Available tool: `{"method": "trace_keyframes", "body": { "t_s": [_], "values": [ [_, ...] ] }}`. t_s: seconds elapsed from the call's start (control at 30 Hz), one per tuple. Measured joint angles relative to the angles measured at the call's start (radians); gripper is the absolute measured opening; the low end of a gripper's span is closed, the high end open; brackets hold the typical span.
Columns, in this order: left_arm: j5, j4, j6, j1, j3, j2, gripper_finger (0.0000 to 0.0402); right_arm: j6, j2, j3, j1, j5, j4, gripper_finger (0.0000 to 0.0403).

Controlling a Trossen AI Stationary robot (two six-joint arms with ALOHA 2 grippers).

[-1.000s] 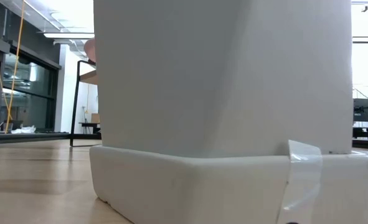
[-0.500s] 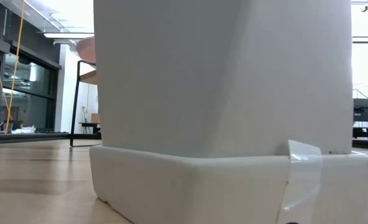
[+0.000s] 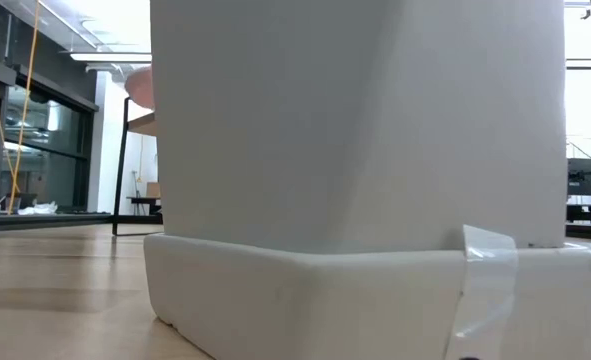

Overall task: Pick and place slides into the shelf
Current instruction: Put the pink slipper on the shelf

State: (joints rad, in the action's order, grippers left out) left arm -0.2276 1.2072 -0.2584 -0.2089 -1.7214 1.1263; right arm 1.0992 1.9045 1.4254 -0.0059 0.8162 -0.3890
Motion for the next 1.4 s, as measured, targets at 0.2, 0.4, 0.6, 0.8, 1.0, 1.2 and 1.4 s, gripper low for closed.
{"method": "trace_keyframes", "body": {
  "t_s": [0.2,0.4,0.6,0.8,1.0,1.2,1.4],
  "values": [
    [0.001,0.0,0.0,0.0,0.0,0.0,0.0003,0.0,0.0,0.0,0.0,-0.003,0.004,0.0054],
    [0.003,0.0,0.0,0.0,0.0,0.0,0.0003,0.001,0.0,0.0,0.0,0.002,0.004,0.0093],
    [0.003,0.001,0.0,0.0,0.0,0.0,0.0003,0.023,0.0,0.0,0.0,0.003,0.011,0.0104],
    [0.003,0.001,0.0,0.0,0.0,0.0,0.0003,0.023,-0.001,0.0,0.0,0.003,0.011,0.0105],
    [0.003,0.001,0.013,0.0,0.0,0.0,0.0003,0.026,-0.001,0.0,0.0,0.003,0.012,0.0106],
    [0.003,0.002,0.016,0.0,0.0,0.0,0.0003,0.047,-0.002,0.0,0.0,-0.002,0.02,0.0106],
    [0.003,0.004,0.018,0.0,0.0,0.0,0.0003,0.059,-0.003,0.001,0.0,-0.001,0.035,0.0106]
  ]
}}
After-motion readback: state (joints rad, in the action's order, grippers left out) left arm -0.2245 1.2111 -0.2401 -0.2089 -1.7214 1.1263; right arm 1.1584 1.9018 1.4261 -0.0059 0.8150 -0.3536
